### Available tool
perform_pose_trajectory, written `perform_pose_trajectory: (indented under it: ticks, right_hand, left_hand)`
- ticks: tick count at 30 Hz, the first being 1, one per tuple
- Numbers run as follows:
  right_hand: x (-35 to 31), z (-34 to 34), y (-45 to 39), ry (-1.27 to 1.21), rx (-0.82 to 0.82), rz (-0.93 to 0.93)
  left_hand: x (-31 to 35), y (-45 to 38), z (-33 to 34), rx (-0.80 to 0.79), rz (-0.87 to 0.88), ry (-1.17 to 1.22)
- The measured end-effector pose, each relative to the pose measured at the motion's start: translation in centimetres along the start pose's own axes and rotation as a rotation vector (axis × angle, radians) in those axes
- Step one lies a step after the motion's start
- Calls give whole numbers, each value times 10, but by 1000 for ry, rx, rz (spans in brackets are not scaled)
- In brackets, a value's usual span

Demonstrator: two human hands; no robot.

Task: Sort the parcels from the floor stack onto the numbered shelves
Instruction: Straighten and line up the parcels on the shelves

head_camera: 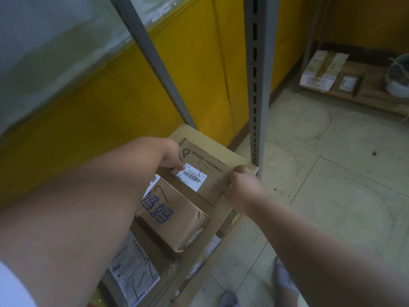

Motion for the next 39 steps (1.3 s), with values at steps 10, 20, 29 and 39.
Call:
perform_pose_trajectory:
  ticks: [10,20,29,39]
  right_hand:
    - [-3,5,-4,-7,-1,-2]
    - [-9,-42,46,35,94,-72]
    - [-22,-104,134,-34,223,-155]
    - [-42,-186,167,-52,310,-498]
  left_hand:
    - [0,-3,-1,27,-6,58]
    - [7,21,-3,94,31,154]
    - [10,112,-4,356,115,389]
    - [37,217,39,620,-22,666]
Point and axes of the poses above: each hand's wrist, its own y-axis away from the middle knuckle, its own z-axis out of the palm, x = y × z, the point moved 4 cm from there along -y, towards the middle knuckle, and after that the axes turned 10 degrees about y, right-handed, at the moved point
